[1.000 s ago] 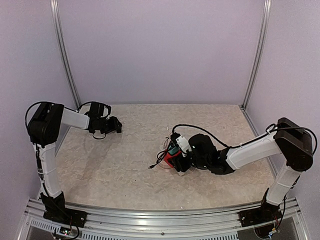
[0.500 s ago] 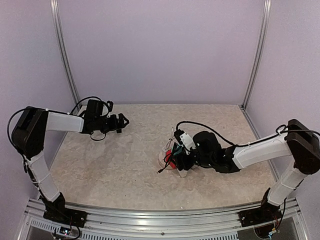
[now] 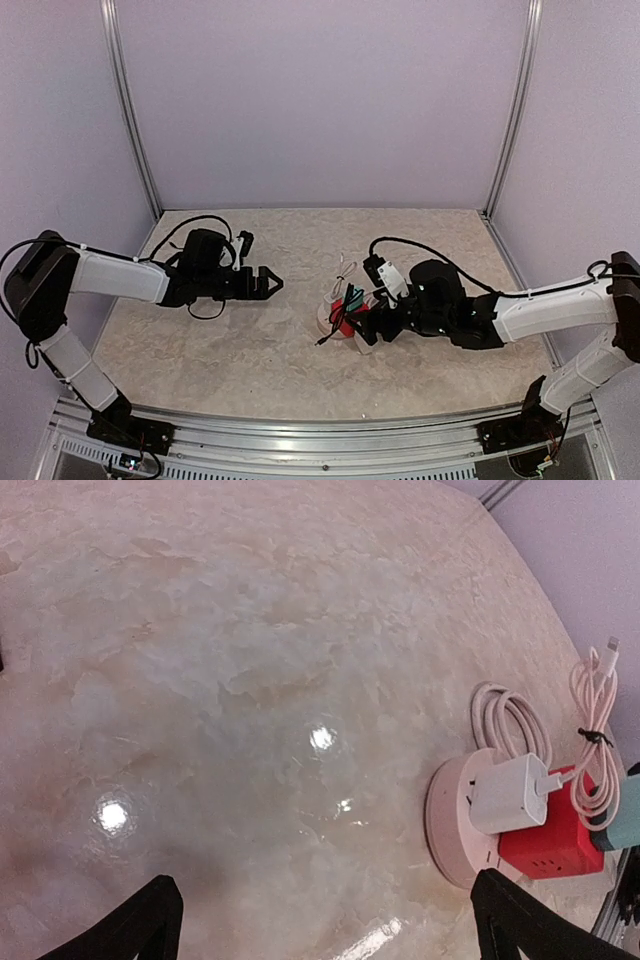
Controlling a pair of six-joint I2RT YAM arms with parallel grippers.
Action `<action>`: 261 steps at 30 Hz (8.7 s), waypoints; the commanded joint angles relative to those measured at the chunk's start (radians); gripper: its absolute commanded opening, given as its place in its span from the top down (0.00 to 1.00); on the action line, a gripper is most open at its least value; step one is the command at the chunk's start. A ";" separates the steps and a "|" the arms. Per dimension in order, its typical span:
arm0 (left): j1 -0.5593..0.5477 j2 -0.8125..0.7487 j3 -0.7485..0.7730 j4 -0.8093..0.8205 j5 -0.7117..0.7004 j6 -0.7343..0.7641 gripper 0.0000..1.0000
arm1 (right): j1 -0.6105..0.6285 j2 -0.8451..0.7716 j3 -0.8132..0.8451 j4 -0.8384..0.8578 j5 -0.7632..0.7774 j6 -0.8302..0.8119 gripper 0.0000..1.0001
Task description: Pull the plug off the socket
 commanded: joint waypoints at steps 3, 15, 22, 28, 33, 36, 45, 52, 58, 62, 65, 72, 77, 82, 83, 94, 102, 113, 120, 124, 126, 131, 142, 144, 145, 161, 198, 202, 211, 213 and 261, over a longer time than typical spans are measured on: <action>-0.070 -0.003 -0.009 0.058 0.095 0.083 0.02 | -0.008 -0.017 -0.051 -0.029 -0.031 -0.020 0.05; -0.069 -0.025 -0.036 0.099 0.149 0.063 0.03 | -0.007 0.185 0.075 0.029 -0.034 -0.080 0.11; -0.068 -0.055 -0.082 0.140 0.187 0.060 0.03 | -0.008 0.227 0.124 0.004 -0.011 -0.109 0.13; -0.080 -0.096 -0.143 0.183 0.165 0.025 0.03 | -0.008 0.144 0.096 -0.009 -0.072 -0.002 0.06; -0.132 -0.089 -0.165 0.183 0.126 0.019 0.04 | -0.013 -0.026 -0.010 -0.052 -0.103 0.036 0.04; -0.168 -0.050 -0.162 0.195 0.113 0.006 0.07 | -0.035 -0.155 -0.081 -0.086 -0.121 0.045 0.02; -0.261 0.085 -0.119 0.257 0.108 -0.051 0.20 | -0.272 -0.290 -0.154 -0.064 -0.200 0.085 0.06; -0.304 0.158 -0.109 0.328 0.127 -0.105 0.36 | -0.355 0.005 0.028 -0.050 -0.188 0.077 0.22; -0.329 0.160 -0.107 0.344 0.129 -0.099 0.44 | -0.367 0.155 0.110 0.009 -0.316 0.047 0.27; -0.349 0.088 -0.081 0.270 0.071 0.001 0.40 | -0.368 0.156 0.090 0.034 -0.425 0.046 0.31; -0.383 0.041 -0.039 0.213 -0.010 0.120 0.35 | -0.366 0.145 0.047 0.073 -0.473 0.075 0.32; -0.401 0.061 0.112 0.116 -0.094 0.264 0.35 | -0.366 0.113 -0.034 0.146 -0.492 0.120 0.32; -0.411 0.100 0.189 0.066 -0.135 0.308 0.34 | -0.363 0.090 -0.072 0.184 -0.500 0.130 0.32; -0.429 0.135 0.230 0.033 -0.151 0.340 0.39 | -0.350 0.090 -0.092 0.213 -0.503 0.136 0.31; -0.434 0.145 0.238 0.024 -0.155 0.349 0.40 | -0.345 0.094 -0.090 0.214 -0.503 0.135 0.31; -0.449 0.192 0.268 0.036 -0.182 0.364 0.41 | -0.294 0.129 -0.092 0.249 -0.490 0.145 0.30; -0.449 0.246 0.324 0.027 -0.183 0.358 0.48 | -0.256 0.129 -0.121 0.295 -0.454 0.136 0.22; -0.451 0.224 0.323 0.021 -0.180 0.345 0.65 | -0.146 0.199 -0.128 0.371 -0.277 0.079 0.08; -0.457 0.229 0.333 0.012 -0.184 0.340 0.70 | -0.115 0.217 -0.074 0.328 -0.191 0.086 0.03; -0.461 0.232 0.335 0.014 -0.174 0.341 0.72 | -0.114 0.239 -0.042 0.308 -0.180 0.085 0.03; -0.461 0.233 0.338 0.012 -0.171 0.341 0.73 | -0.113 0.256 -0.025 0.293 -0.176 0.083 0.04; -0.463 0.234 0.343 0.008 -0.174 0.341 0.74 | -0.114 0.290 -0.004 0.272 -0.173 0.082 0.07; -0.475 0.208 0.350 0.006 -0.185 0.354 0.83 | -0.115 0.302 -0.012 0.264 -0.160 0.078 0.32; -0.477 0.199 0.352 0.005 -0.188 0.357 0.86 | -0.114 0.303 -0.010 0.253 -0.152 0.077 0.39; -0.480 0.192 0.352 0.005 -0.190 0.359 0.86 | -0.114 0.303 -0.010 0.250 -0.148 0.075 0.41; -0.438 0.089 0.270 0.112 -0.090 0.287 0.95 | -0.114 0.333 -0.012 0.244 -0.139 0.096 0.61; -0.445 0.020 0.217 0.064 -0.147 0.366 1.00 | -0.115 0.356 -0.010 0.252 -0.120 0.116 0.69; -0.427 -0.038 0.160 0.069 -0.152 0.344 1.00 | -0.115 0.358 -0.011 0.255 -0.120 0.119 0.69; -0.413 -0.169 0.109 0.093 -0.128 0.297 1.00 | -0.114 0.365 -0.007 0.262 -0.130 0.121 0.69; -0.403 -0.190 0.097 0.104 -0.115 0.286 1.00 | -0.114 0.365 -0.007 0.262 -0.133 0.118 0.69; 0.120 -0.304 -0.032 -0.092 0.062 -0.011 0.97 | -0.100 0.340 0.042 0.189 -0.141 0.043 0.74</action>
